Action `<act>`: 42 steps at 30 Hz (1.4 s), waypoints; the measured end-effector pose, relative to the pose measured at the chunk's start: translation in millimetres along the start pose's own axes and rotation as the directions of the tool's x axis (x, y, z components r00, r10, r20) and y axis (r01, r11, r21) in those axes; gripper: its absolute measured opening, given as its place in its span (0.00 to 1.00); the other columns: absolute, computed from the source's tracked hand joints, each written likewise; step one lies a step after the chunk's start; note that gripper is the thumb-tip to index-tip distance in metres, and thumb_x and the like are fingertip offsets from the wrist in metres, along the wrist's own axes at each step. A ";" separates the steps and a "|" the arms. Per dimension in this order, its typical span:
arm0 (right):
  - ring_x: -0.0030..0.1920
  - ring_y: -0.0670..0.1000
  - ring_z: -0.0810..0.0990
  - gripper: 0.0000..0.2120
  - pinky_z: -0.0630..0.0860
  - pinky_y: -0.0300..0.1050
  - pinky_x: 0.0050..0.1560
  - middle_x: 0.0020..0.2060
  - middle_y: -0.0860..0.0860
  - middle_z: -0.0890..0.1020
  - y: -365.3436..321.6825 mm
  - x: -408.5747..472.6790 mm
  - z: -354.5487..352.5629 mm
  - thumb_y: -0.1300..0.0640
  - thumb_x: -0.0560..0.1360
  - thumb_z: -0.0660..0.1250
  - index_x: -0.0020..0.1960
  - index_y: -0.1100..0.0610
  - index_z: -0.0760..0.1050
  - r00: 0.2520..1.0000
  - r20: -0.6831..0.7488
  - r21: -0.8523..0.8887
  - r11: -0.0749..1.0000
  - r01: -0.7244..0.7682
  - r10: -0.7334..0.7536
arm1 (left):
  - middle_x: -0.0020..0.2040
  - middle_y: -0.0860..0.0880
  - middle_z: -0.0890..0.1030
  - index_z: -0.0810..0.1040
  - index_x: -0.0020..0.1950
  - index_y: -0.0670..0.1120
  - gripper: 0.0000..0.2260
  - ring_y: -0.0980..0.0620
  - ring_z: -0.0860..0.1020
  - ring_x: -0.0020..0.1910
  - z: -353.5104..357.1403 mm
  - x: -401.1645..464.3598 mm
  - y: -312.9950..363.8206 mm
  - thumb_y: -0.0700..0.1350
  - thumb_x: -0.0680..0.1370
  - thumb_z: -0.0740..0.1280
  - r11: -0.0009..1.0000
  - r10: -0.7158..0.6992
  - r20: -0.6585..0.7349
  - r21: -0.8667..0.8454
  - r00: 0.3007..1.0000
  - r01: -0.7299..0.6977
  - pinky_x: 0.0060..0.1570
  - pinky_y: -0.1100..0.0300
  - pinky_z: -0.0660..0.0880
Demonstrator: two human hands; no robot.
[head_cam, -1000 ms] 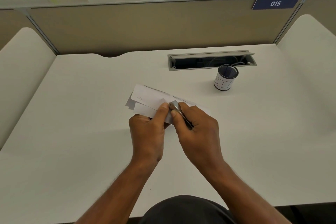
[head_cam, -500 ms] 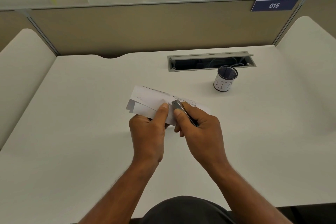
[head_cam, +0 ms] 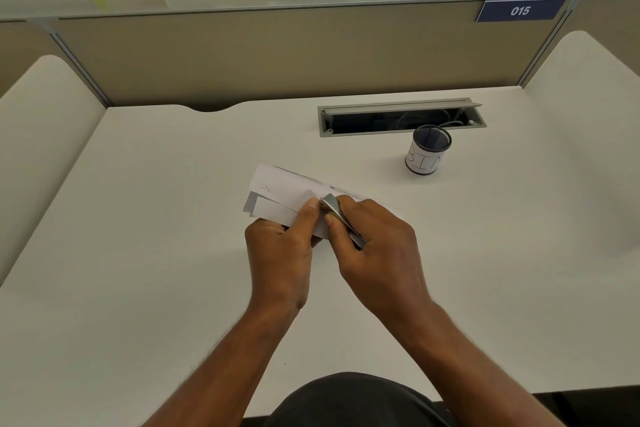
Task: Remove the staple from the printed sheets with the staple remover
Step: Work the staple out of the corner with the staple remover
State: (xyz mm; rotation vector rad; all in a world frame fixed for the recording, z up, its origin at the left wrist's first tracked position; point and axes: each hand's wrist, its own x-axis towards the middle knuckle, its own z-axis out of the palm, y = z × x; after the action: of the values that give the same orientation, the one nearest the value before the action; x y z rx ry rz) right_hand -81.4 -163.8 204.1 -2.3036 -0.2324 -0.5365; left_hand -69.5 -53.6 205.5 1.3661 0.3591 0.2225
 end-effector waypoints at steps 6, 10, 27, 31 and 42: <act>0.33 0.47 0.70 0.06 0.65 0.31 0.35 0.31 0.44 0.74 -5.2 1.5 0.6 0.57 0.80 0.67 0.45 0.55 0.80 0.997 -0.042 0.132 0.989 -0.064 0.070 | 0.45 0.45 0.88 0.85 0.51 0.39 0.05 0.45 0.87 0.46 1.7 2.0 0.4 0.38 0.77 0.71 1.000 0.021 -0.001 -0.017 1.000 -0.021 0.46 0.52 0.84; 0.34 0.50 0.75 0.08 0.71 0.40 0.33 0.30 0.47 0.77 -6.0 0.4 1.8 0.55 0.80 0.67 0.43 0.55 0.80 0.989 -0.009 0.244 0.959 -0.143 0.150 | 0.43 0.50 0.88 0.85 0.49 0.46 0.05 0.48 0.87 0.46 2.6 -0.3 1.6 0.38 0.77 0.71 1.000 0.028 -0.002 -0.007 1.000 -0.028 0.47 0.51 0.84; 0.33 0.46 0.79 0.09 0.73 0.36 0.35 0.30 0.47 0.80 -3.0 0.9 -3.0 0.52 0.80 0.66 0.44 0.51 0.82 0.947 0.141 0.400 0.858 -0.322 0.290 | 0.39 0.55 0.88 0.87 0.37 0.57 0.15 0.53 0.87 0.42 3.1 -1.9 3.1 0.39 0.77 0.72 0.999 0.025 -0.011 0.028 1.000 -0.024 0.47 0.52 0.83; 0.35 0.51 0.76 0.10 0.72 0.42 0.34 0.30 0.47 0.78 -0.8 -1.0 -3.0 0.54 0.80 0.66 0.40 0.53 0.78 0.981 0.073 0.278 0.941 -0.192 0.179 | 0.41 0.52 0.88 0.86 0.38 0.52 0.09 0.50 0.87 0.44 2.5 -1.6 0.8 0.41 0.77 0.73 0.999 0.006 -0.020 0.033 1.000 -0.005 0.48 0.50 0.83; 0.36 0.34 0.69 0.04 0.63 0.25 0.38 0.37 0.38 0.68 2.7 -2.2 -7.1 0.56 0.79 0.67 0.52 0.54 0.80 0.999 0.048 -0.008 1.000 0.002 -0.001 | 0.43 0.53 0.88 0.85 0.46 0.50 0.05 0.49 0.87 0.46 0.4 -4.3 -3.5 0.41 0.77 0.71 1.000 -0.010 0.019 0.010 1.000 0.010 0.44 0.57 0.83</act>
State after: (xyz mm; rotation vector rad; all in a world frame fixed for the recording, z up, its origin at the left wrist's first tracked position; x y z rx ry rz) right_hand -84.7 -170.7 205.9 -2.3261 -0.2554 -0.4843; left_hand -73.6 -56.2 202.7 1.3754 0.3516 0.1994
